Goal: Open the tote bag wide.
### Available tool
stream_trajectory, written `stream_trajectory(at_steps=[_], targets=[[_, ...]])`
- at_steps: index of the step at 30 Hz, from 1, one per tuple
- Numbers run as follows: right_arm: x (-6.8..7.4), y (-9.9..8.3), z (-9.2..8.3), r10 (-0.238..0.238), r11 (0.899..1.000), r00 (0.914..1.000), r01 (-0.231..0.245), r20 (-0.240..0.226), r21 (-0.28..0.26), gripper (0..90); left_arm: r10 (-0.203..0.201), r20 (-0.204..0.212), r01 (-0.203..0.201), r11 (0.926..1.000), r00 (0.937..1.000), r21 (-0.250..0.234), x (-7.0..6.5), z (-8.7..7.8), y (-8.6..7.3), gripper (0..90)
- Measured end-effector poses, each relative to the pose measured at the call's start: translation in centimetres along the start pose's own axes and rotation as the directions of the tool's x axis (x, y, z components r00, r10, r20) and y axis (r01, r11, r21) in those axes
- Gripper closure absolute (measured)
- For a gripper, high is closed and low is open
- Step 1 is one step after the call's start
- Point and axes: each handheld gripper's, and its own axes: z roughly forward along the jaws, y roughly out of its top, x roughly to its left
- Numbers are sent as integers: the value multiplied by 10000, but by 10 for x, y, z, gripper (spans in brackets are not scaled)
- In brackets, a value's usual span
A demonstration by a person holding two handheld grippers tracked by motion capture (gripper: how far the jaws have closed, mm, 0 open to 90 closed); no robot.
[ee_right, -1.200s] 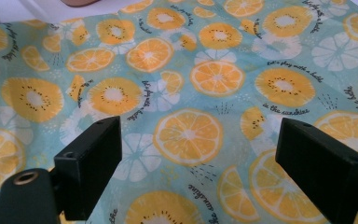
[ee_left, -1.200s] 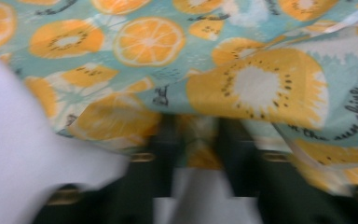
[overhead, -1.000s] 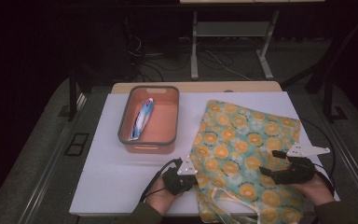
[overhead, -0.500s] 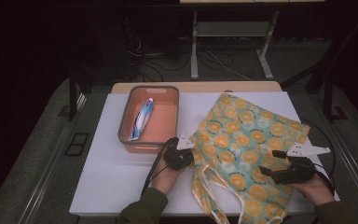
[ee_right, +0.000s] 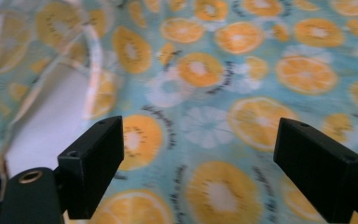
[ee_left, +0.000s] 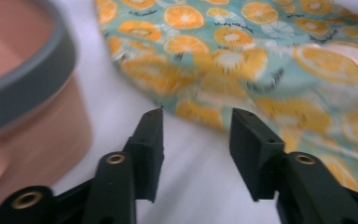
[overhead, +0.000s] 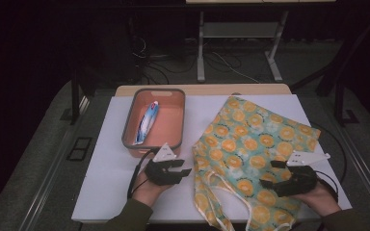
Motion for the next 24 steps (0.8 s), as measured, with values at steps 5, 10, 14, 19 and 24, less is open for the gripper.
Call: stream_trajectory(at_steps=[5, 10, 14, 19, 24], targets=[[17, 5, 16, -468, 9978, 9973, 494, -562, 451, 214, -201, -67, 199, 9996, 9998, -220, 5, -23, -19, 386], [33, 9, 34, -889, 9917, 9898, 984, -1111, 831, 288, -454, -292, 442, 9982, 9985, -407, 10, -36, -33, 223], [43, 11, 48, -1190, 9843, 9833, 1350, -1375, 1133, 349, -491, -366, 474, 9978, 9981, -454, 13, -39, -41, 127], [50, 11, 61, -1681, 9690, 9749, 1906, -1459, 1572, 435, -470, -254, 456, 9975, 9986, -543, 13, -37, -39, 80], [55, 13, 65, -2186, 9584, 9666, 2384, -1336, 1572, 633, -338, -221, 331, 9989, 9992, -326, 12, -34, -39, 80]])
